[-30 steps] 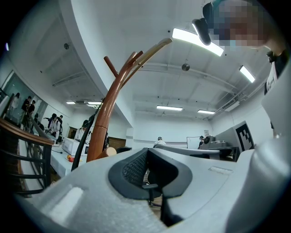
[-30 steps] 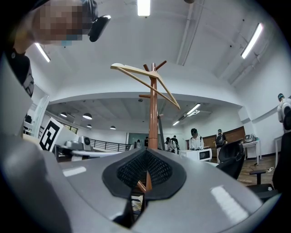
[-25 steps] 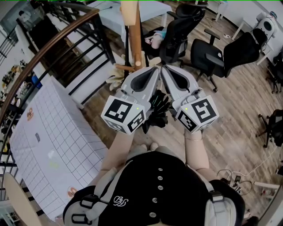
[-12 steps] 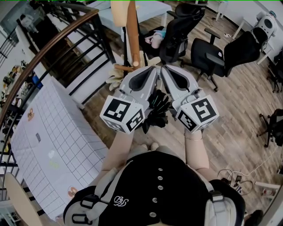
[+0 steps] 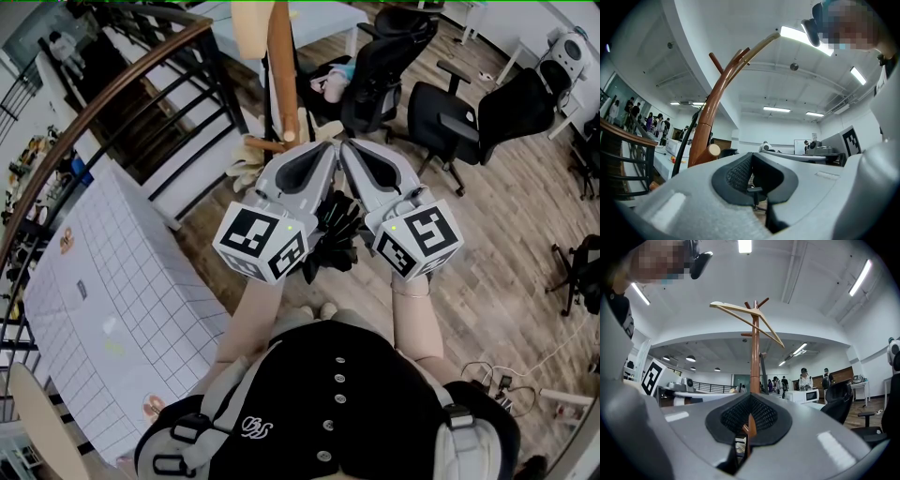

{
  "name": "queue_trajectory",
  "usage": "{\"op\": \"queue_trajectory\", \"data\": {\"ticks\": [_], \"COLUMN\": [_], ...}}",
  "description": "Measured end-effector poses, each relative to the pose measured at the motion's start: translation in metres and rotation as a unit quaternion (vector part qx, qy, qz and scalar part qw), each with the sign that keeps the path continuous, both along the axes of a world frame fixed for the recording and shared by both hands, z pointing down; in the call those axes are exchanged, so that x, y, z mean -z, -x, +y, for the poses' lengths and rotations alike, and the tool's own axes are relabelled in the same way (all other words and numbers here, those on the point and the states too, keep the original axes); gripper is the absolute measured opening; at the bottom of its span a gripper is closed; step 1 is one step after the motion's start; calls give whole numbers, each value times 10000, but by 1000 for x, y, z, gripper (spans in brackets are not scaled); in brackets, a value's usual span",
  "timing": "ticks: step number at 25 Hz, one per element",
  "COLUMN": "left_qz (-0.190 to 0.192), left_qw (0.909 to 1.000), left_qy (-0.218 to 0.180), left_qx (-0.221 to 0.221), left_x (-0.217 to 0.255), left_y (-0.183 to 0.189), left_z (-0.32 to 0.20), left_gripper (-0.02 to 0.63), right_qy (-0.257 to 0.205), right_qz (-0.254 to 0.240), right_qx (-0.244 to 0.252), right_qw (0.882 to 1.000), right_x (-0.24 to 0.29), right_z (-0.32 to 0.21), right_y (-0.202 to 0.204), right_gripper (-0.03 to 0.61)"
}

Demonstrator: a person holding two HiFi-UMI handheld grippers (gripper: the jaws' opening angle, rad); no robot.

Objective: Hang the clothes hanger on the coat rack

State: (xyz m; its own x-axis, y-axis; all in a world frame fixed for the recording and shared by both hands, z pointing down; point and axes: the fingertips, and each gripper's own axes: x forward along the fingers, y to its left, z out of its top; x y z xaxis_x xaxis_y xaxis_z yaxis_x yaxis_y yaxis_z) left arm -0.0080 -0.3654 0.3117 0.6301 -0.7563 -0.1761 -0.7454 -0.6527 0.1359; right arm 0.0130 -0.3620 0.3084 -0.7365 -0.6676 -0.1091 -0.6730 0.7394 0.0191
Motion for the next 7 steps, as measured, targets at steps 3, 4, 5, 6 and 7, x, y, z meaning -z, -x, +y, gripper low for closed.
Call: {"op": "queue_trajectory", "data": {"ticks": [3, 4, 5, 6, 7], "left_qz": [3, 3, 2, 0, -2], "left_qw": [10000, 10000, 10000, 10000, 10000], "left_qy": [29, 32, 32, 30, 28], "left_qx": [-1, -1, -3, -5, -8], "left_x": [-2, -2, -2, -2, -2], "left_y": [1, 1, 0, 0, 0], "left_z": [-1, 0, 0, 1, 1], "left_gripper": [-2, -2, -2, -2, -2], "right_qy": [37, 48, 56, 61, 65], "right_qz": [26, 31, 36, 40, 43], "right_qx": [15, 23, 32, 42, 53], "right_qw": [10000, 10000, 10000, 10000, 10000], "right_x": [-3, -4, -4, -5, -5], "right_z": [0, 0, 0, 0, 0], "right_y": [1, 1, 1, 1, 1], "right_gripper": [-2, -2, -2, -2, -2]}}
